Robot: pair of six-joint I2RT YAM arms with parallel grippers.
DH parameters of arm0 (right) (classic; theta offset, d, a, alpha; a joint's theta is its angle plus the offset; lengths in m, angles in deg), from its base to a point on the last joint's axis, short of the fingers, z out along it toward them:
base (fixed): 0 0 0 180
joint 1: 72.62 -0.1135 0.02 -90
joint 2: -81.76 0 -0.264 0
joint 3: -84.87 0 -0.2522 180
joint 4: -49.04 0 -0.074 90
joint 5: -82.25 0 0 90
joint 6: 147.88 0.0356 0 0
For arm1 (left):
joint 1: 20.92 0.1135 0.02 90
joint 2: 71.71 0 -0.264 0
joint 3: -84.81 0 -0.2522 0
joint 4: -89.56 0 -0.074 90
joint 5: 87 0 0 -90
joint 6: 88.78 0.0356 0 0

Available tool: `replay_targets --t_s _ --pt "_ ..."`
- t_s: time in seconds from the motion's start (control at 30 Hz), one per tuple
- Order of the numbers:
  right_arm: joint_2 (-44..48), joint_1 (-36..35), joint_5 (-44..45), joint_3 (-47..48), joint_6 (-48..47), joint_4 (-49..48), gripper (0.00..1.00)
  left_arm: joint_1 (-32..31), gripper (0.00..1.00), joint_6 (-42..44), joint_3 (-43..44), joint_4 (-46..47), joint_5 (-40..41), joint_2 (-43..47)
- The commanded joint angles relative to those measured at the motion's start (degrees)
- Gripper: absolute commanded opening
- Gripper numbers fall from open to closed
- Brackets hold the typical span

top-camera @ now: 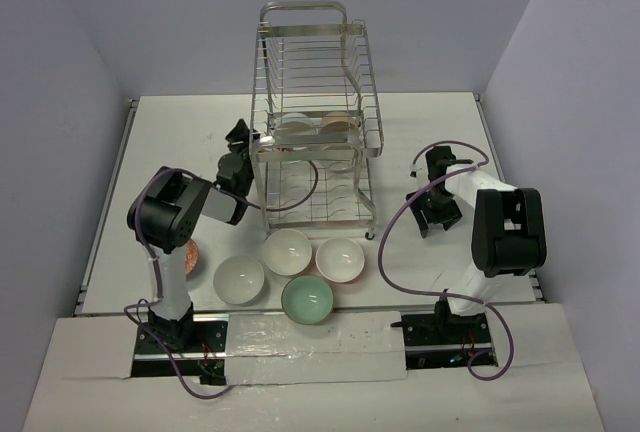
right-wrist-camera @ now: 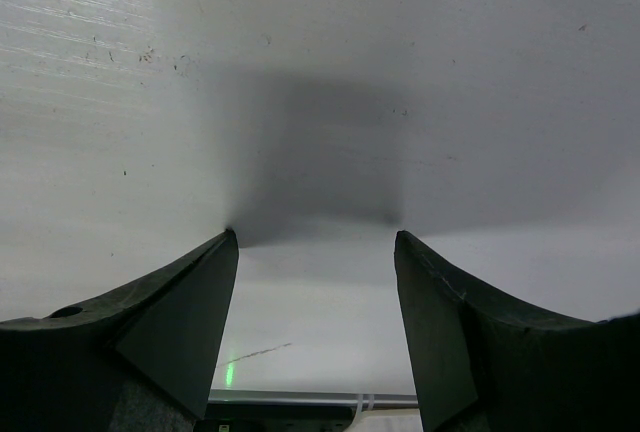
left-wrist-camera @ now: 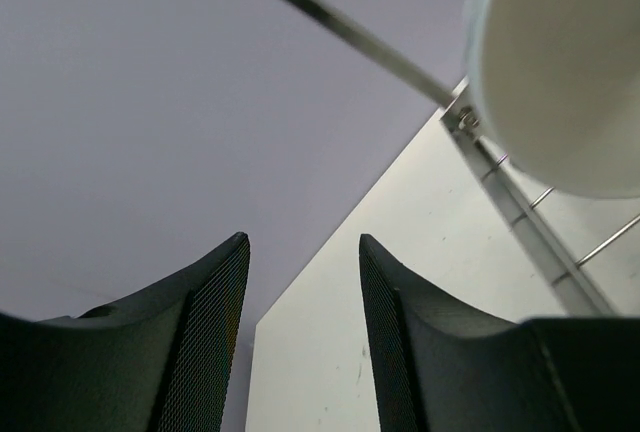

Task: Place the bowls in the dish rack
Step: Insert the bowl into the dish rack, then pick up the bowl from the center of the board.

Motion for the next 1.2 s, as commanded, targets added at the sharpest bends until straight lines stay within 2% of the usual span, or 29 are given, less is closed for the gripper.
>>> replay_targets --t_s 0.0,0.23,0.3,0.47,0.5,0.57,0.6,0.7,0.73,0.8,0.83,0.87,0.97,1.03,1.07,1.17 --pt "-3.9 0.2 8.5 -4.4 -1.2 -4.5 0.71 2.1 0.52 -0.9 -0.9 24.1 1.1 3.7" --pt "-4.0 0.0 8.7 -4.4 -1.0 -4.5 0.71 4.1 0.51 -3.0 -6.8 23.3 1.4 8.1" --pt "-3.8 0.0 8.8 -4.4 -0.8 -4.5 0.71 5.3 0.51 -3.9 -6.8 21.6 3.9 9.2" --pt "-4.0 0.0 9.8 -4.6 -0.7 -4.9 0.71 11.4 0.52 -14.3 -3.1 7.3 9.7 13.9" --pt "-3.9 0.0 10.1 -4.7 -0.7 -5.0 0.71 12.4 0.52 -16.0 -2.1 0.8 11.4 15.3" --pt "-4.1 0.0 10.4 -4.7 -0.8 -5.0 0.71 15.6 0.52 -21.8 0.5 -5.9 12.2 17.0" --pt "-4.1 0.0 10.5 -4.8 -0.9 -5.1 0.71 16.6 0.51 -23.8 1.6 -14.6 12.9 18.6" --pt "-4.0 -1.6 11.1 -4.9 -0.8 -5.2 0.71 21.0 0.49 -33.5 7.6 -30.1 12.7 22.3" --pt "-4.1 -1.8 11.5 -5.0 -0.8 -5.3 0.71 22.9 0.49 -36.2 11.1 -42.5 9.6 23.4" --pt "-4.2 -2.6 12.0 -5.1 -0.7 -5.7 0.71 26.0 0.52 -42.6 16.6 -55.0 4.8 26.5" --pt "-4.2 -2.8 12.4 -5.1 -0.7 -5.7 0.71 27.9 0.51 -44.6 17.8 -67.1 -3.0 27.8" --pt "-4.2 -3.1 12.7 -5.1 -0.6 -5.8 0.71 28.8 0.51 -44.8 18.2 -71.2 -7.2 31.4" --pt "-4.2 -3.5 13.1 -5.2 -0.7 -6.1 0.71 29.4 0.53 -42.3 14.2 -79.0 -13.0 40.7" --pt "-4.2 -3.8 13.4 -5.4 -0.8 -6.2 0.71 29.4 0.55 -41.8 11.6 -82.3 -14.2 44.9" --pt "-4.2 -4.1 13.6 -5.4 -0.8 -6.3 0.71 29.4 0.54 -40.3 11.3 -87.6 -16.0 48.1" --pt "-4.1 -4.4 13.9 -5.6 -0.9 -6.5 0.71 29.5 0.52 -39.5 10.5 -95.4 -20.2 53.3"
